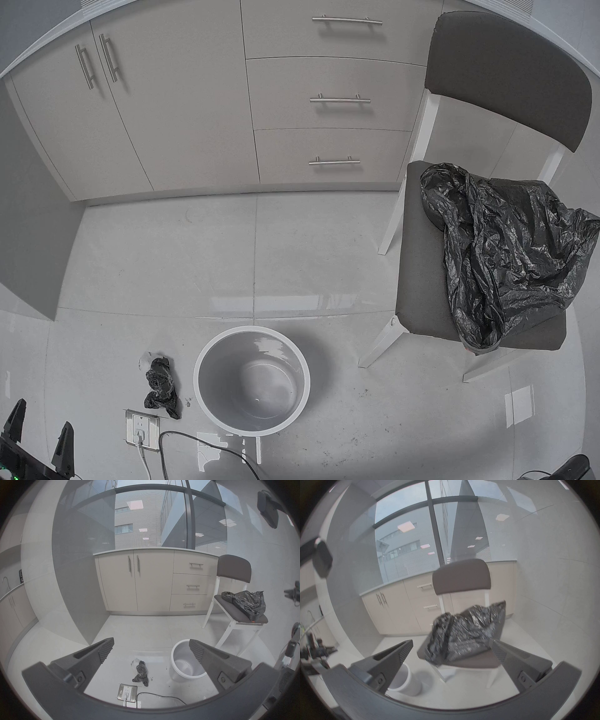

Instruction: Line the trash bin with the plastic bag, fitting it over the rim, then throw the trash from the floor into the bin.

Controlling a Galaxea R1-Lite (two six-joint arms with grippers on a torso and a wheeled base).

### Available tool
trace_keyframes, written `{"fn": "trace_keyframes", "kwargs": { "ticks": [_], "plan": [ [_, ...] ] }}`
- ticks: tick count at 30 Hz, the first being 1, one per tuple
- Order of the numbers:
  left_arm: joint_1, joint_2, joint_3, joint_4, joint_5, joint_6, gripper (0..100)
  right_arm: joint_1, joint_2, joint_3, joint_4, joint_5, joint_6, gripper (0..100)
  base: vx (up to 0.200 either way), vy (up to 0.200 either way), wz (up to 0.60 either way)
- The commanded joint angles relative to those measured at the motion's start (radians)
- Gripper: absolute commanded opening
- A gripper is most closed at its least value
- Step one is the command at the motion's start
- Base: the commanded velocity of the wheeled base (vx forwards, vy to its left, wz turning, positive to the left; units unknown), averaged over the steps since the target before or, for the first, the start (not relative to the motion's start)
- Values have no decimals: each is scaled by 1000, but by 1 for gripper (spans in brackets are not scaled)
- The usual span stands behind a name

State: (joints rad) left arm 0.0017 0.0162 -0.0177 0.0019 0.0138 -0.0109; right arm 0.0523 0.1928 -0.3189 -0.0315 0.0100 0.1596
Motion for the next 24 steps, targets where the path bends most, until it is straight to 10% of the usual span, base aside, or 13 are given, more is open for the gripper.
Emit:
{"fn": "trace_keyframes", "kwargs": {
  "ticks": [1,10,13,14,17,20,24],
  "plan": [
    [17,33,15,4,0,-8,100,236,617,-447,-67,11,136,100,0,0,0],
    [52,90,7,-10,11,-38,100,351,944,-503,-148,1,239,100,0,0,0],
    [41,185,-289,3,-5,-124,100,359,1001,-508,-205,-8,255,100,0,0,0],
    [20,372,-597,36,0,-224,100,360,1028,-508,-238,-10,258,100,0,0,0],
    [-54,565,-1036,339,-17,-253,100,360,1074,-508,-257,-10,258,100,0,0,0],
    [-152,588,-1073,602,-84,-250,100,377,1120,-502,-251,-39,259,100,0,0,0],
    [-221,600,-903,599,-114,-259,100,406,1200,-505,-260,-174,290,100,0,0,0]
  ]
}}
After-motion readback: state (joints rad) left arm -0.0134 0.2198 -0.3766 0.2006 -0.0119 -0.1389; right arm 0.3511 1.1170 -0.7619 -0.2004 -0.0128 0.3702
